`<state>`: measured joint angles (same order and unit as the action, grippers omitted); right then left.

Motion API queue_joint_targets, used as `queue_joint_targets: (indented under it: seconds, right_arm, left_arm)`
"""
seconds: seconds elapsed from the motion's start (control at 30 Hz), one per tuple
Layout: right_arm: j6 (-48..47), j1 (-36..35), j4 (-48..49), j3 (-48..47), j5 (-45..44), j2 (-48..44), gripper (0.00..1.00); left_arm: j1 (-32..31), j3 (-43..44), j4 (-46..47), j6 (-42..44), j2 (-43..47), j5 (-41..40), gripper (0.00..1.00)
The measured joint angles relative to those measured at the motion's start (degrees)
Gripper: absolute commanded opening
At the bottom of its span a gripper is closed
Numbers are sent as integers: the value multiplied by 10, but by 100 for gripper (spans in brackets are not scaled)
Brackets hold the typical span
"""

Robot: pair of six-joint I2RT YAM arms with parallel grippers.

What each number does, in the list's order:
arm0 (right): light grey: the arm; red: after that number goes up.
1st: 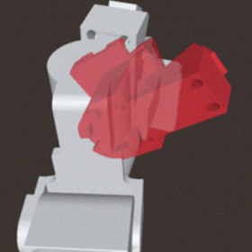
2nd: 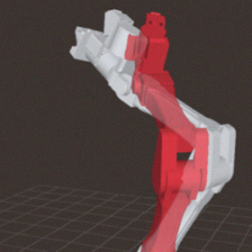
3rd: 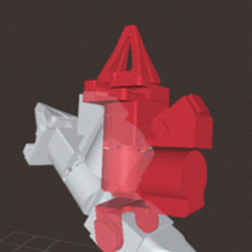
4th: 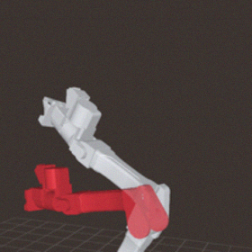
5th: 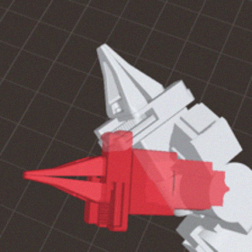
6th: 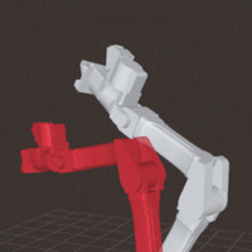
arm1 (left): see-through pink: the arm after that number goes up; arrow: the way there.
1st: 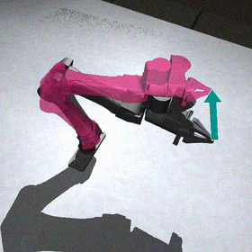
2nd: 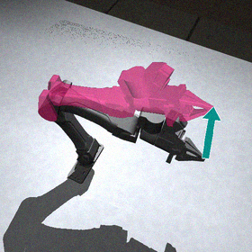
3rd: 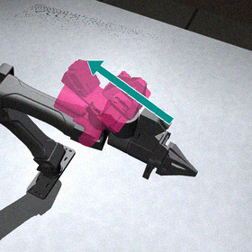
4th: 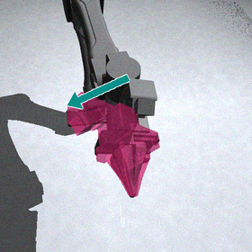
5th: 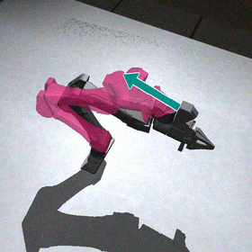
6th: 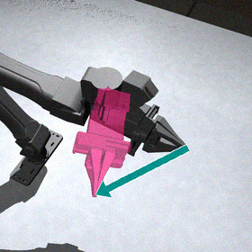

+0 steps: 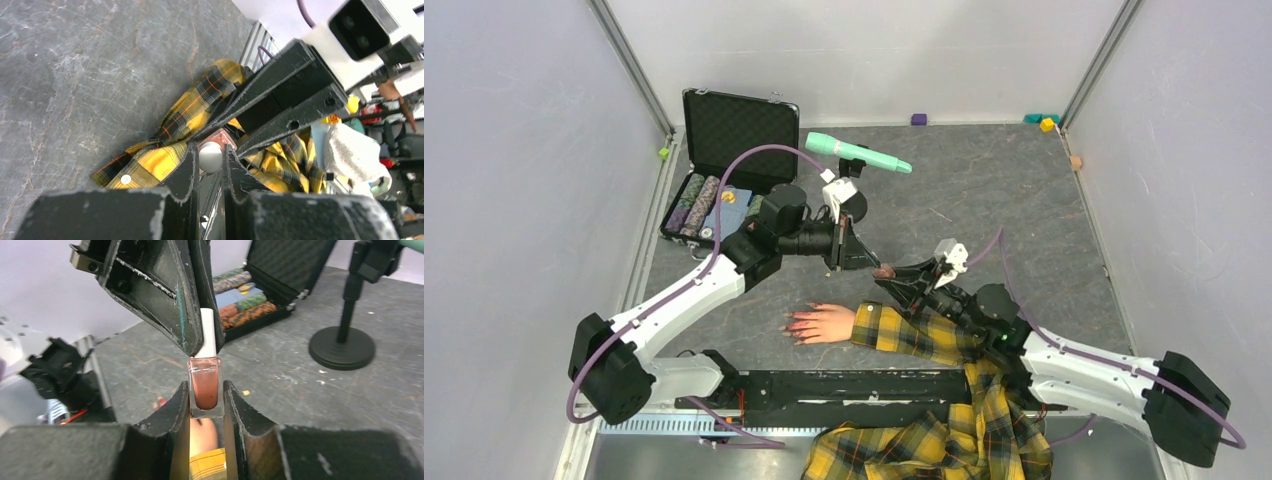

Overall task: Paint the nails
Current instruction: Unscrew the nail polish bottle.

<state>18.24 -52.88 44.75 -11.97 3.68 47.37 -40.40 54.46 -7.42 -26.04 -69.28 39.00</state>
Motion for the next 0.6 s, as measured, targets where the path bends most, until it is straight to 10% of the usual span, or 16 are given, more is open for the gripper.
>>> queue_joint_targets:
  seconds: [0.6]
  right_arm:
    - [-196, -142, -68, -241, -402, 289, 0]
  left_arm:
    - [132, -24, 45, -89, -16, -14, 2]
